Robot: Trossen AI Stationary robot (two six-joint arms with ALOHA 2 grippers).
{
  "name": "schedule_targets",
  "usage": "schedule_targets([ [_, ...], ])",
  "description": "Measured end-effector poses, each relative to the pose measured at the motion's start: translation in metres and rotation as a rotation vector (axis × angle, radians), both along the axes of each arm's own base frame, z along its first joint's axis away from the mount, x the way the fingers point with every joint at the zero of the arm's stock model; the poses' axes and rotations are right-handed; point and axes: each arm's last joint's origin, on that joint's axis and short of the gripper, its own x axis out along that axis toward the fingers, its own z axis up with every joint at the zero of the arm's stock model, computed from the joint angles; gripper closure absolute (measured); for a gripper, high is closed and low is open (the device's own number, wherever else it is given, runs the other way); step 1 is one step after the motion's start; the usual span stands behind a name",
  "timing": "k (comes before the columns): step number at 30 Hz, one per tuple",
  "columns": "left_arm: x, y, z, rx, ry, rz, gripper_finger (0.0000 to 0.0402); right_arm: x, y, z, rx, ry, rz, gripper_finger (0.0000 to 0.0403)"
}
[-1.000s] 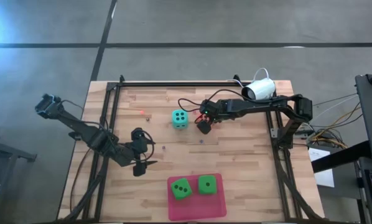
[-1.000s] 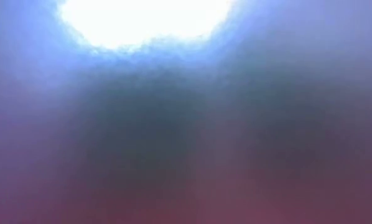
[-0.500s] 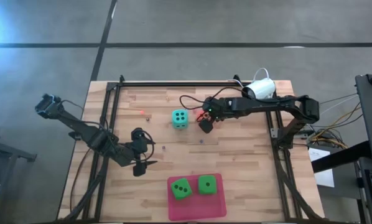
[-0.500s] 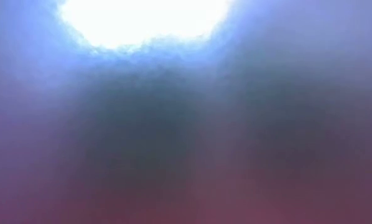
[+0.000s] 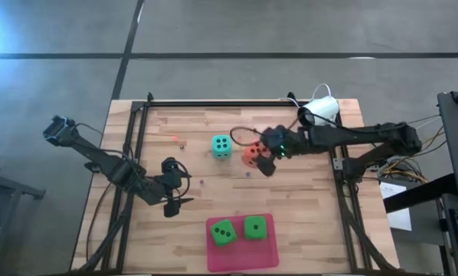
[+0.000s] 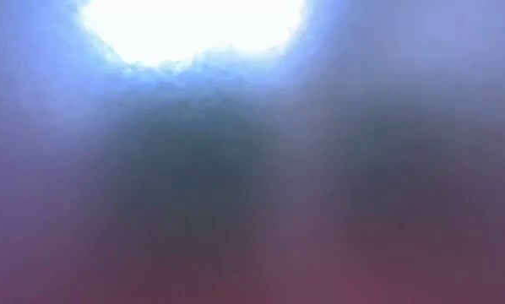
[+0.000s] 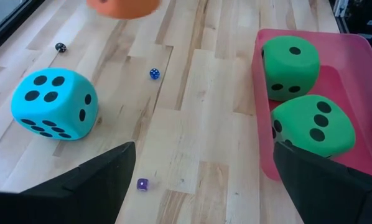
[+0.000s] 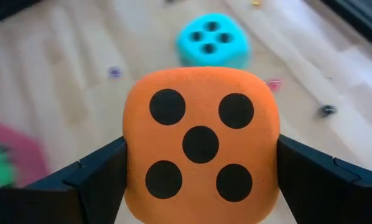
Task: Pick & Place Dice
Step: Put the large orange dice into the pink bin
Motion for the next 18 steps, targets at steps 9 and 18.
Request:
schedule_targets([
  [9, 0.000, 0.000, 0.000, 0.000, 0.000, 0.000, 0.0016, -0.011, 0.065, 0.008, 0.059, -0.036, 0.175, 0.0062],
  [18, 0.000, 0.000, 0.000, -0.001, -0.002, 0.000, 0.0018, -0.020, 0.118, -0.002, 0.065, 0.002, 0.354, 0.0062],
])
